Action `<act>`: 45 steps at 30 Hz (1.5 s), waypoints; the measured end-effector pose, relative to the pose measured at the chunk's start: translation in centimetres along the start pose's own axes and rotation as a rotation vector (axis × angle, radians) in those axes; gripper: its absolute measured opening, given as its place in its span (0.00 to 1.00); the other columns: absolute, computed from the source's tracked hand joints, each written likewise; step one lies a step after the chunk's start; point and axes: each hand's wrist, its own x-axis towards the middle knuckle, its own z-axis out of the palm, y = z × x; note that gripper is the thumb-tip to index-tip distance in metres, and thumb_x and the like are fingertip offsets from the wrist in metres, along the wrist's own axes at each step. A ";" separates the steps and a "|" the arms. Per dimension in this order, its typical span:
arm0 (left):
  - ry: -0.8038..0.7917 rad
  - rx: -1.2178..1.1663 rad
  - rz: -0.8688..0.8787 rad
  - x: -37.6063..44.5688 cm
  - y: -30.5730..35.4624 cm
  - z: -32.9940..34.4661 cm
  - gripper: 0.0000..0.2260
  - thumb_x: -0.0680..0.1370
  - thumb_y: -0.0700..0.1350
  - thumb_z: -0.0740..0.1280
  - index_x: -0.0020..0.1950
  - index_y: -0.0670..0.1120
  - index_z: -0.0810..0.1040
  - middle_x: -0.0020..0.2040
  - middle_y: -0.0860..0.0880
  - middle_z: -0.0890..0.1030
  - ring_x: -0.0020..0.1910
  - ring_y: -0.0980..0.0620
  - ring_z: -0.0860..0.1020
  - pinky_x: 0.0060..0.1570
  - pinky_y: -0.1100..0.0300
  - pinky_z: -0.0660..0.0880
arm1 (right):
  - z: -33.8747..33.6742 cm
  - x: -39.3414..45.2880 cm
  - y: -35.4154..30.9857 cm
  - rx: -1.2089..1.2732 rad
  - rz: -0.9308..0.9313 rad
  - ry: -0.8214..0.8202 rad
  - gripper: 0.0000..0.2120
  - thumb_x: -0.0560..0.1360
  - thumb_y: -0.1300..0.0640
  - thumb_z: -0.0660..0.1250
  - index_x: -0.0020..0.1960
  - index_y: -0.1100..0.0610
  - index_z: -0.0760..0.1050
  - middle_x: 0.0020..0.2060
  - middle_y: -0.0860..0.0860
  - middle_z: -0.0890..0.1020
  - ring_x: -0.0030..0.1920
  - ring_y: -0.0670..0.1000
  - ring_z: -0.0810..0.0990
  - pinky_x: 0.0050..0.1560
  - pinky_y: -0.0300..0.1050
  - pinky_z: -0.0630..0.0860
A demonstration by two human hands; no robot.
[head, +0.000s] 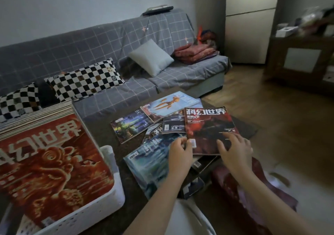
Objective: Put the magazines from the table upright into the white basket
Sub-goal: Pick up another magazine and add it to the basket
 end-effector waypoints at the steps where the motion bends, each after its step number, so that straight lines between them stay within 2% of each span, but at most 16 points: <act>1: -0.018 0.028 -0.009 0.3 0.0 0.5 0.14 0.81 0.51 0.61 0.63 0.46 0.75 0.54 0.53 0.77 0.42 0.64 0.71 0.33 0.74 0.63 | 0.0 0.3 0.6 -0.045 0.035 -0.020 0.19 0.75 0.49 0.66 0.63 0.55 0.75 0.63 0.55 0.76 0.63 0.60 0.70 0.63 0.54 0.65; 3: -0.019 0.068 0.006 1.0 -0.1 1.3 0.13 0.80 0.51 0.62 0.61 0.47 0.76 0.49 0.55 0.77 0.40 0.64 0.71 0.33 0.74 0.62 | 0.0 0.8 1.6 -0.097 0.105 -0.067 0.21 0.75 0.47 0.65 0.64 0.55 0.74 0.64 0.56 0.74 0.62 0.61 0.70 0.63 0.54 0.66; 6: -0.042 -0.004 -0.059 2.2 0.3 1.8 0.07 0.77 0.52 0.68 0.50 0.51 0.75 0.41 0.59 0.77 0.38 0.65 0.74 0.35 0.68 0.67 | 0.1 1.2 2.4 -0.159 0.169 -0.077 0.22 0.74 0.44 0.65 0.63 0.55 0.74 0.64 0.57 0.74 0.62 0.61 0.70 0.61 0.54 0.66; 9: -0.191 -0.145 -0.186 3.3 0.8 1.8 0.07 0.75 0.51 0.71 0.45 0.48 0.79 0.40 0.53 0.83 0.39 0.56 0.80 0.37 0.62 0.74 | 0.3 1.4 2.4 -0.242 0.195 -0.110 0.25 0.73 0.40 0.64 0.64 0.53 0.73 0.66 0.55 0.72 0.65 0.60 0.66 0.62 0.54 0.63; 11: -0.264 -0.169 -0.218 3.2 0.6 1.9 0.06 0.75 0.48 0.71 0.45 0.48 0.76 0.42 0.51 0.82 0.41 0.54 0.81 0.40 0.59 0.76 | 0.2 1.4 2.6 -0.228 0.227 -0.115 0.25 0.72 0.40 0.65 0.64 0.53 0.73 0.66 0.55 0.70 0.66 0.60 0.64 0.63 0.54 0.62; 13: -0.267 -0.227 -0.200 2.6 -0.3 2.1 0.07 0.76 0.44 0.70 0.47 0.48 0.72 0.47 0.47 0.81 0.45 0.51 0.81 0.45 0.56 0.78 | 0.1 1.1 3.0 -0.143 0.268 -0.114 0.26 0.71 0.40 0.67 0.64 0.53 0.73 0.66 0.57 0.70 0.65 0.61 0.64 0.63 0.54 0.64; 16: -0.211 -0.325 -0.163 1.3 -1.0 1.4 0.07 0.77 0.41 0.69 0.46 0.48 0.71 0.45 0.47 0.80 0.41 0.53 0.80 0.37 0.61 0.77 | -0.3 0.5 3.7 0.098 0.310 -0.119 0.28 0.69 0.45 0.72 0.64 0.56 0.72 0.60 0.58 0.75 0.61 0.59 0.72 0.58 0.51 0.71; 19: -0.173 -0.327 -0.077 0.0 -1.3 -0.6 0.06 0.77 0.40 0.68 0.46 0.47 0.71 0.44 0.46 0.80 0.40 0.52 0.80 0.38 0.60 0.78 | -1.0 -0.2 3.7 0.371 0.372 -0.108 0.31 0.66 0.53 0.76 0.66 0.60 0.71 0.55 0.56 0.80 0.54 0.56 0.79 0.55 0.53 0.75; 22: -0.146 -0.297 -0.008 -1.8 -1.4 -3.9 0.05 0.77 0.42 0.69 0.48 0.47 0.73 0.44 0.47 0.81 0.40 0.53 0.81 0.39 0.59 0.78 | -1.7 -1.1 2.9 0.571 0.413 -0.145 0.30 0.66 0.59 0.77 0.65 0.61 0.72 0.42 0.48 0.80 0.42 0.48 0.79 0.41 0.43 0.76; 25: -0.094 -0.310 0.055 -3.6 -1.1 -7.9 0.05 0.77 0.42 0.68 0.49 0.46 0.73 0.44 0.45 0.82 0.42 0.50 0.80 0.48 0.52 0.78 | -2.4 -2.0 1.0 0.797 0.355 -0.301 0.17 0.69 0.62 0.74 0.57 0.60 0.79 0.39 0.49 0.85 0.39 0.48 0.83 0.35 0.37 0.74; 27: -0.072 -0.358 0.085 -5.1 -0.6 -10.5 0.04 0.78 0.42 0.68 0.50 0.45 0.73 0.43 0.47 0.83 0.41 0.53 0.81 0.45 0.58 0.78 | -2.9 -2.6 -0.9 0.917 0.312 -0.389 0.12 0.71 0.63 0.71 0.54 0.60 0.80 0.42 0.52 0.86 0.42 0.49 0.84 0.38 0.38 0.77; 29: -0.022 -0.371 0.114 -6.7 0.0 -13.1 0.05 0.78 0.42 0.67 0.51 0.44 0.74 0.41 0.50 0.83 0.39 0.58 0.82 0.39 0.67 0.76 | -3.3 -3.0 -3.0 1.000 0.302 -0.438 0.12 0.71 0.64 0.70 0.55 0.61 0.79 0.47 0.57 0.84 0.48 0.55 0.83 0.49 0.47 0.78; 31: 0.036 -0.341 0.132 -8.1 0.3 -15.6 0.05 0.78 0.43 0.67 0.51 0.44 0.73 0.42 0.49 0.83 0.41 0.57 0.82 0.41 0.66 0.77 | -3.6 -3.6 -4.9 1.070 0.263 -0.511 0.14 0.71 0.64 0.70 0.56 0.62 0.76 0.48 0.58 0.83 0.48 0.56 0.81 0.53 0.51 0.76; 35: 0.129 -0.271 0.165 -10.7 -0.1 -20.3 0.05 0.78 0.44 0.68 0.52 0.48 0.74 0.44 0.48 0.84 0.44 0.51 0.82 0.47 0.56 0.78 | -3.7 -5.2 -8.7 1.191 0.120 -0.688 0.15 0.72 0.65 0.68 0.58 0.60 0.73 0.42 0.55 0.85 0.40 0.51 0.84 0.39 0.43 0.78; 40: 0.208 -0.286 0.188 -12.8 -2.6 -25.1 0.10 0.77 0.43 0.68 0.55 0.54 0.74 0.47 0.58 0.84 0.47 0.60 0.82 0.48 0.61 0.76 | -3.1 -7.3 -13.7 1.158 -0.049 -0.784 0.17 0.73 0.63 0.67 0.59 0.50 0.73 0.47 0.54 0.85 0.47 0.54 0.84 0.42 0.45 0.80; 45: 0.344 -0.333 0.149 -13.6 -5.3 -29.1 0.11 0.76 0.41 0.69 0.54 0.56 0.76 0.48 0.54 0.85 0.49 0.55 0.83 0.47 0.55 0.78 | -1.1 -9.5 -18.5 1.099 -0.114 -0.815 0.15 0.74 0.67 0.66 0.56 0.53 0.72 0.45 0.54 0.85 0.46 0.54 0.84 0.46 0.50 0.80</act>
